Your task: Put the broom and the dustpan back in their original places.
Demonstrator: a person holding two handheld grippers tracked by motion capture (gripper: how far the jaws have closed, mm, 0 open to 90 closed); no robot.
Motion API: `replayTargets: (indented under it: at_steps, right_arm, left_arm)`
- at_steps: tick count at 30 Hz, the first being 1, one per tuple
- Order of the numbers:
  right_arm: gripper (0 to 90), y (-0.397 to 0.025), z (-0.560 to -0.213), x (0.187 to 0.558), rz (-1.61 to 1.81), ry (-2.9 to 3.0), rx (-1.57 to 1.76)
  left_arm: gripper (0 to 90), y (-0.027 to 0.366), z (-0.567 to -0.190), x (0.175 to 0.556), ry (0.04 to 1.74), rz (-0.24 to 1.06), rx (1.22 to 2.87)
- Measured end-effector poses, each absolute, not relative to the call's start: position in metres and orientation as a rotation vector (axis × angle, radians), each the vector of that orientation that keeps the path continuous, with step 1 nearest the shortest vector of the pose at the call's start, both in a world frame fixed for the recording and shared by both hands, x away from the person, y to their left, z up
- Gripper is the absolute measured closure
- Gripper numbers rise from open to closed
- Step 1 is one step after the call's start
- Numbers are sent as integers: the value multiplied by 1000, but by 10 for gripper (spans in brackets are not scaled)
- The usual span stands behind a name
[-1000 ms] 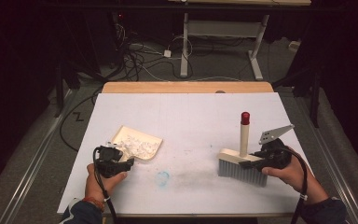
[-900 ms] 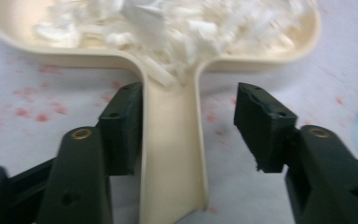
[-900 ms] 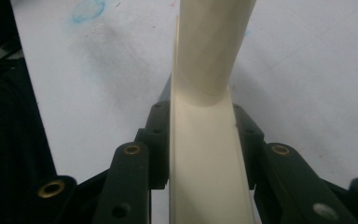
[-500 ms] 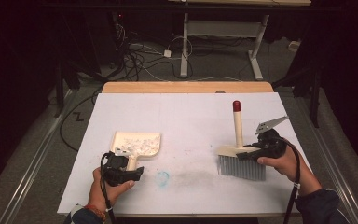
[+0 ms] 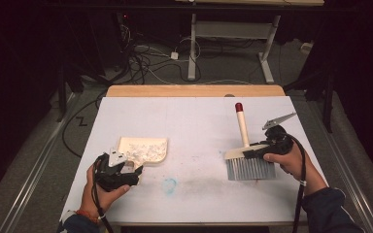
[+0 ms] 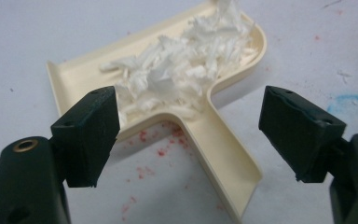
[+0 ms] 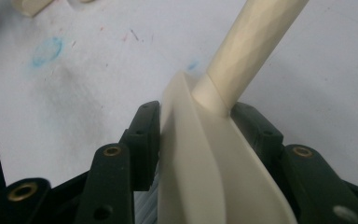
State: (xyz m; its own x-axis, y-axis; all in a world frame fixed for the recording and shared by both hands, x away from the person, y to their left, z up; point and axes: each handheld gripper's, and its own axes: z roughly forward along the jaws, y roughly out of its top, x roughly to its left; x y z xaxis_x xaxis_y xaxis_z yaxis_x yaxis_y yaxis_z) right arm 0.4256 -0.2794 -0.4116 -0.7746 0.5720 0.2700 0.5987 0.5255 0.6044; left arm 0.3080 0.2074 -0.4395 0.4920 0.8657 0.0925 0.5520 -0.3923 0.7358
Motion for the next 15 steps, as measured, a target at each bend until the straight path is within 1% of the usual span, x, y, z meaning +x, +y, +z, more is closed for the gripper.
replayTargets:
  at_steps: [2, 4, 8, 10, 14, 15]
  right_arm:
    - [551, -280, -412, 429, -1108, -2685, -1052]
    - [566, -283, -412, 433, -1140, -2661, -1090]
    - [577, -289, -408, 439, -1153, -2691, -1191]
    - [643, -291, -408, 440, -1147, -2718, -1227]
    - [587, -290, -406, 440, -1168, -2772, -1283]
    - [595, -289, -405, 439, -1185, -2790, -1303]
  left_arm:
    - [181, 206, -439, 306, 1118, 663, 2102]
    - [179, 205, -440, 304, 1082, 686, 2115]
    - [179, 204, -447, 300, 1058, 689, 2118]
    - [179, 205, -450, 297, 1046, 685, 2120]
    - [179, 207, -455, 295, 1036, 688, 2146]
    - [179, 207, -456, 295, 1036, 689, 2149]
